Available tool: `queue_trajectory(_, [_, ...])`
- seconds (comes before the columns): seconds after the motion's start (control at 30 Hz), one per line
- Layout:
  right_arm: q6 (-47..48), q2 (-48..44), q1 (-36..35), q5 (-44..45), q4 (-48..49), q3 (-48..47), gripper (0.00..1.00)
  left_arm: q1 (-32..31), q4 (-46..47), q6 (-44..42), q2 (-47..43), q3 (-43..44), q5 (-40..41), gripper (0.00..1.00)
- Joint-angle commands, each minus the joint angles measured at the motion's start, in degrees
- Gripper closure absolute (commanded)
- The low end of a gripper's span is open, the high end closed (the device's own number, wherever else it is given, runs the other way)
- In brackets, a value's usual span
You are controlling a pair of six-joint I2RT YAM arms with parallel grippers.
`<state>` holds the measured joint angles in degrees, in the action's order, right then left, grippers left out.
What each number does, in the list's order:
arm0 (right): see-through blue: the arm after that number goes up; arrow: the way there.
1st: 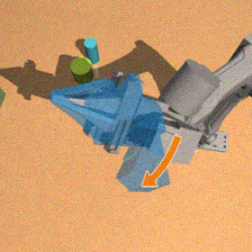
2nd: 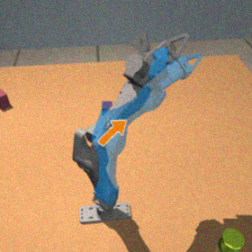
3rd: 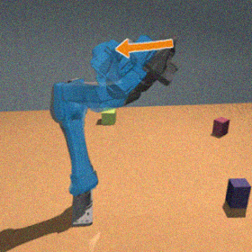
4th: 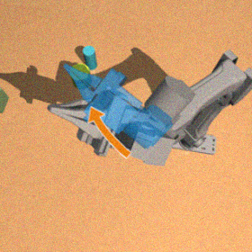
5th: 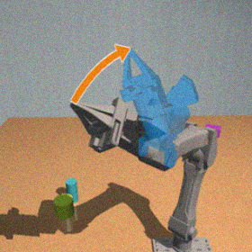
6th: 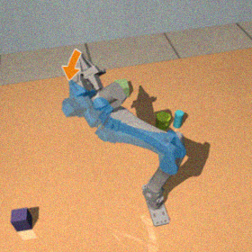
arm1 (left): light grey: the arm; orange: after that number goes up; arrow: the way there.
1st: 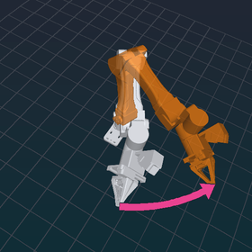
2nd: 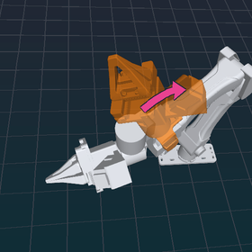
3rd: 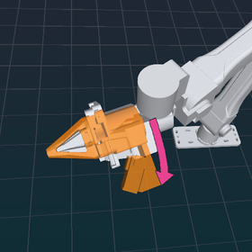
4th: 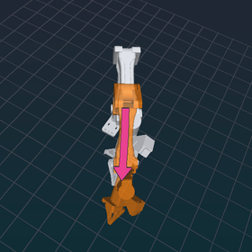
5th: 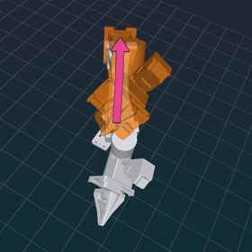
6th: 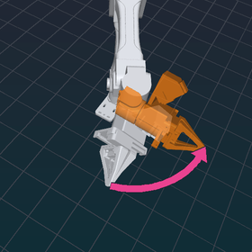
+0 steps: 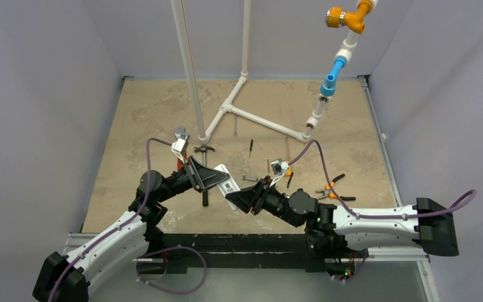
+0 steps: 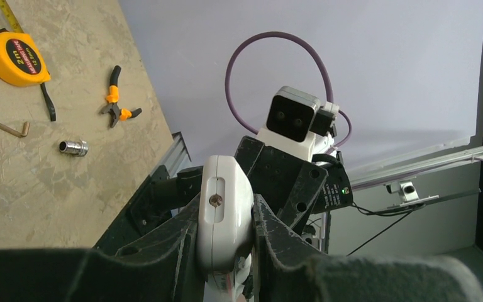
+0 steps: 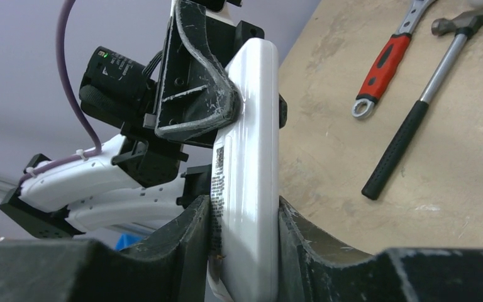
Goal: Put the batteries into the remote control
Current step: Load the battery cover into the remote control.
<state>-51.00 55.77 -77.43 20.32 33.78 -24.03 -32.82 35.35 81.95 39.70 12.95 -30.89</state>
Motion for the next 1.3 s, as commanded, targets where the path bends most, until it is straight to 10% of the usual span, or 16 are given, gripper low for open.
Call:
queue_trajectory(0.0, [-1.0, 0.0, 0.4, -1.3, 4.4, -2.0, 0.75, -0.3, 4.5, 0.3, -0.2, 1.7, -0.8, 1.00])
queue_trajectory(0.1, [-0.9, -0.5, 0.4, -0.1, 4.4, -1.6, 1.00, -0.3, 4.5, -0.2, 0.0, 1.6, -1.0, 0.91])
queue_trajectory(0.5, [5.5, -4.5, 0.4, 0.8, -4.7, -4.8, 1.00, -0.2, -1.5, -3.3, 0.3, 3.3, -2.2, 0.05])
queue_trajectory(0.8, [5.4, -5.6, 0.4, 3.1, -7.5, -4.7, 1.00, -0.3, -11.0, -6.9, -1.9, 5.4, -1.0, 0.00])
queue_trajectory(1.27, [28.2, 0.5, 0.4, 25.1, -31.6, -12.0, 1.00, -0.1, -64.2, -29.8, -12.4, 16.5, 18.9, 0.00])
